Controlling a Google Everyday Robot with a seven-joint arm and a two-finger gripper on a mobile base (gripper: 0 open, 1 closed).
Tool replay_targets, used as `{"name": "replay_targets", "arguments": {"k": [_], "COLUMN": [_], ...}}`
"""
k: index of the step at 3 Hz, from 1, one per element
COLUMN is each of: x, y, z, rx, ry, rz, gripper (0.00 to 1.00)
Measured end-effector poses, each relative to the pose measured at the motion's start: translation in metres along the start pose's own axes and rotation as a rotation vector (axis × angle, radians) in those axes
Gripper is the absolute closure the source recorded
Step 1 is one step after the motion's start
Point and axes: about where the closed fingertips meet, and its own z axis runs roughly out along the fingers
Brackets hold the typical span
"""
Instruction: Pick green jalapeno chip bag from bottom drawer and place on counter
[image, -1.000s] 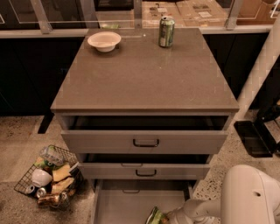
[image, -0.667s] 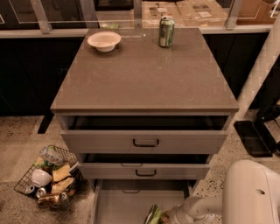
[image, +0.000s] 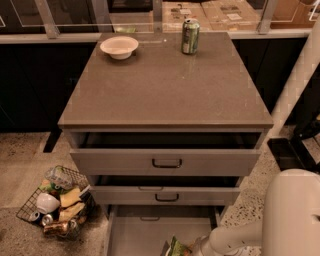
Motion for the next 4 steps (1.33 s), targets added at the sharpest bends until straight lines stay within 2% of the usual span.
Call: {"name": "replay_targets", "arguments": {"k": [1, 3, 4], "x": [-0.019, -0.054, -0.068], "y": [0.007, 0.007, 0.006], "z": [-0.026, -0.098, -0.136], "rx": [0.011, 0.037, 0.052], "ry": [-0.034, -0.180, -0.268], "rz": [-0.070, -0.184, -0.217], "gripper": [1.00, 1.00, 1.00]}}
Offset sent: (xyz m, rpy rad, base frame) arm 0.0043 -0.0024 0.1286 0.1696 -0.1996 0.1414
